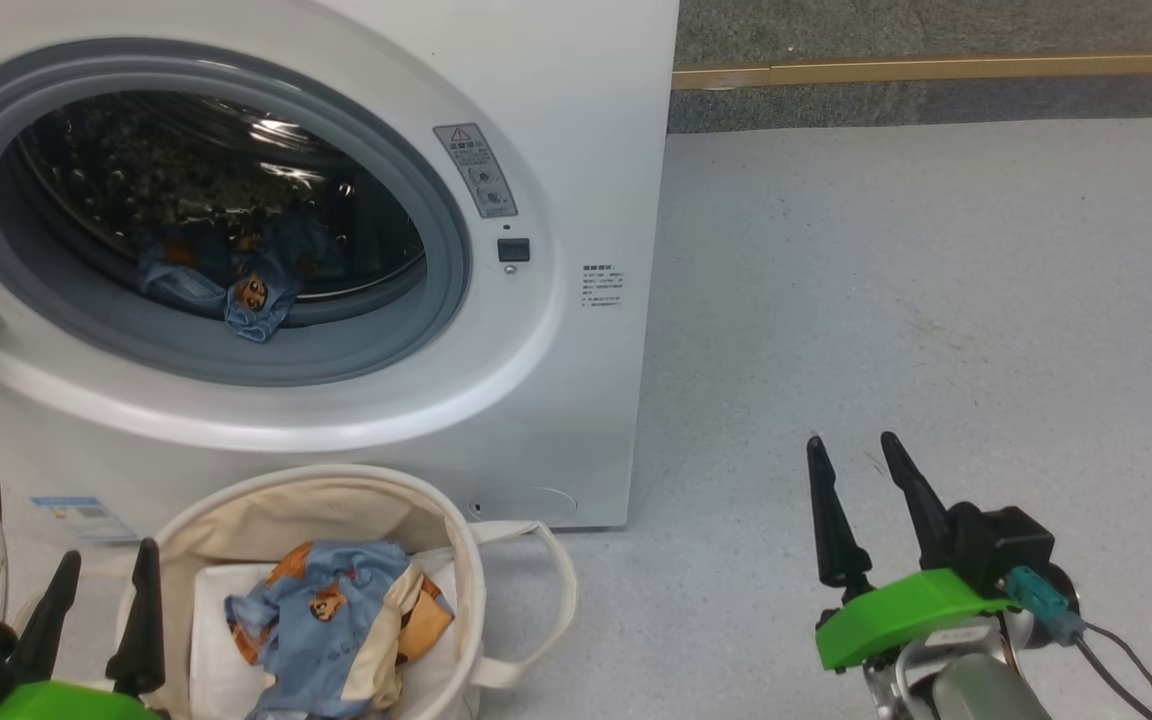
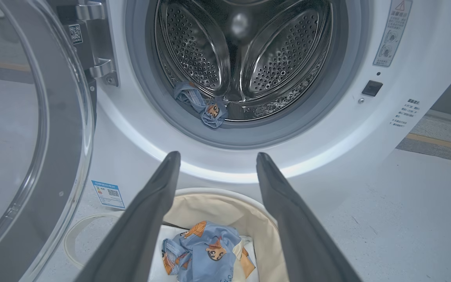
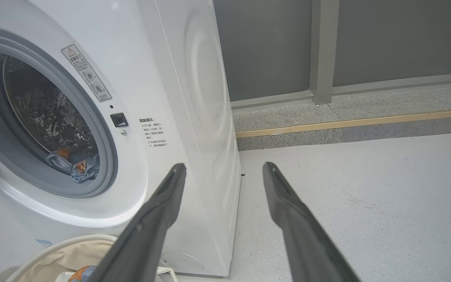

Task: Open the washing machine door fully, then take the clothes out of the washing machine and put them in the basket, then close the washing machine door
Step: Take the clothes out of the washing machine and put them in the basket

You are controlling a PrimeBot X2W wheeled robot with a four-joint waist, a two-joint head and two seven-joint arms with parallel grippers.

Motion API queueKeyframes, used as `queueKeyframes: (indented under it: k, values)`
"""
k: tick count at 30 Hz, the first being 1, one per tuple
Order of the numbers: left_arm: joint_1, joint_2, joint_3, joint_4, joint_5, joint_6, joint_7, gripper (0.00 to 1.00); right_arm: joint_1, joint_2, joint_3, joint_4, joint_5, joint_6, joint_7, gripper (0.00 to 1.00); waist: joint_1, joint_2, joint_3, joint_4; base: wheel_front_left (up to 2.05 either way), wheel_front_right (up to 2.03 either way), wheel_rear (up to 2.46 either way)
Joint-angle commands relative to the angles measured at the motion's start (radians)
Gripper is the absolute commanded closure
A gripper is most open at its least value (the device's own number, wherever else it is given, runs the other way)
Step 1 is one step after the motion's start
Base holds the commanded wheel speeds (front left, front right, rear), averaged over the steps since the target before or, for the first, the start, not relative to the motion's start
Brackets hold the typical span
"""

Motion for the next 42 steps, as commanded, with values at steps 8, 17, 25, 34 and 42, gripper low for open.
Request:
queueKeyframes:
  k: [8,17,25,34,42]
  values:
    - [-0.063,0.044,0.038,-0.02,0.015,0.014,-0.012,0.0,-0.028,0.005,0.021,-0.036,0.008,0.001,-0.005,0.0,0.0,-0.0001,0.013,-0.002,0.0,0.0,0.0]
    - [-0.079,0.05,0.032,-0.017,0.016,0.017,-0.009,0.0,-0.031,0.005,0.021,-0.044,0.01,0.001,-0.005,0.0,0.0,-0.0001,0.03,-0.007,0.0,0.0,0.0]
    - [-0.102,0.06,0.022,-0.002,0.021,0.014,0.001,0.0,-0.032,0.005,0.022,-0.046,0.011,0.001,-0.005,0.0,0.0,-0.0001,0.037,-0.011,0.0,0.0,0.0]
    - [-0.338,0.087,-0.071,0.096,0.114,-0.001,0.097,0.0,-0.066,0.005,0.025,-0.062,0.006,0.001,-0.005,0.0,0.0,-0.0001,0.118,-0.01,0.0,0.0,0.0]
    - [-0.673,0.079,-0.19,0.315,0.244,-0.037,0.199,0.0,-0.115,0.005,0.019,-0.092,0.009,0.001,-0.005,0.0,0.0,-0.0001,0.243,-0.036,0.0,0.0,0.0]
